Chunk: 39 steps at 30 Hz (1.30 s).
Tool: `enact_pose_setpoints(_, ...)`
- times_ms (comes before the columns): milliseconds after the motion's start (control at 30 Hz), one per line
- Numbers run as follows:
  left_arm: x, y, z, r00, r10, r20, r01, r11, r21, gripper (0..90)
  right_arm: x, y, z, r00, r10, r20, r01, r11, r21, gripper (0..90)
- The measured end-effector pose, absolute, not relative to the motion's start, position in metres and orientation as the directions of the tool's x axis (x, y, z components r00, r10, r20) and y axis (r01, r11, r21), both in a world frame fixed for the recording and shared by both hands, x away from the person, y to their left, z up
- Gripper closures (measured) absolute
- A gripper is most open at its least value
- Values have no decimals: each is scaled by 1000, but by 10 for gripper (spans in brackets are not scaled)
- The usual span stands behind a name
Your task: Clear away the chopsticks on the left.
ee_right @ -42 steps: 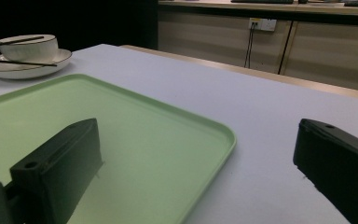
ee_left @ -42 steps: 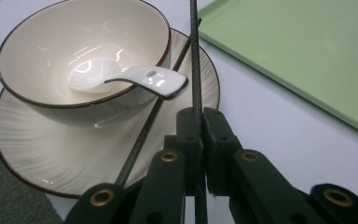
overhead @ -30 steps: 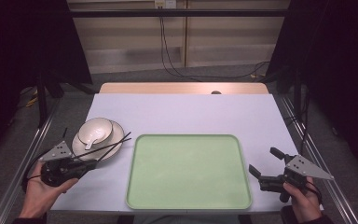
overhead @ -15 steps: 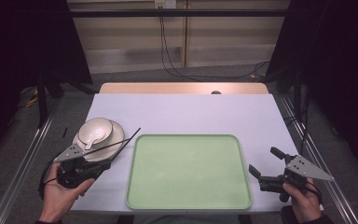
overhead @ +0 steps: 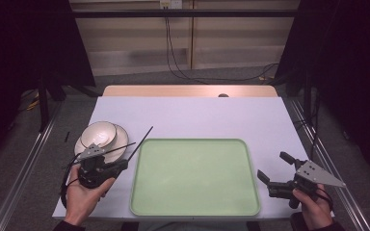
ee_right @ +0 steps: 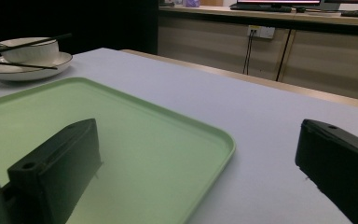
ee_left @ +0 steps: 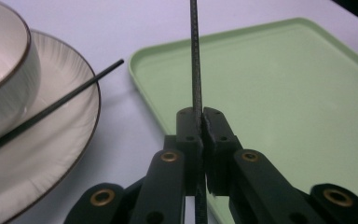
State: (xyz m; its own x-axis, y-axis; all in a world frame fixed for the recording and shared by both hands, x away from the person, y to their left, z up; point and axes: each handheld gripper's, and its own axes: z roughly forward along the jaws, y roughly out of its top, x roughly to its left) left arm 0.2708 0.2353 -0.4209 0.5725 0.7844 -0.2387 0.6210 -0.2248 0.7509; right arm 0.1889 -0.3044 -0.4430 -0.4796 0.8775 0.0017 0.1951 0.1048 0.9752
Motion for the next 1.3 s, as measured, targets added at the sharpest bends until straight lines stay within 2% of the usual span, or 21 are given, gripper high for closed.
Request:
enact_pose_setpoints(233, 274, 225, -427, 518, 819, -247, 670, -209, 713, 863, 189, -304, -443, -486, 874, 2, 198, 107, 974, 0)
enact_pose_setpoints(367, 277, 213, -433, 469, 835, -289, 713, -165, 682, 863, 189, -304, -443, -483, 876, 0, 197, 109, 974, 0)
enact_pose_setpoints(667, 277, 198, -440, 441, 866, -237, 722, -185, 667, 864, 190, -304, -443, -479, 878, -3, 195, 110, 975, 0)
enact_pose_setpoints(1300, 274, 181, -459, 405, 882, -241, 780, -195, 594, 863, 189, -303, -443, -490, 872, 0, 195, 110, 975, 0)
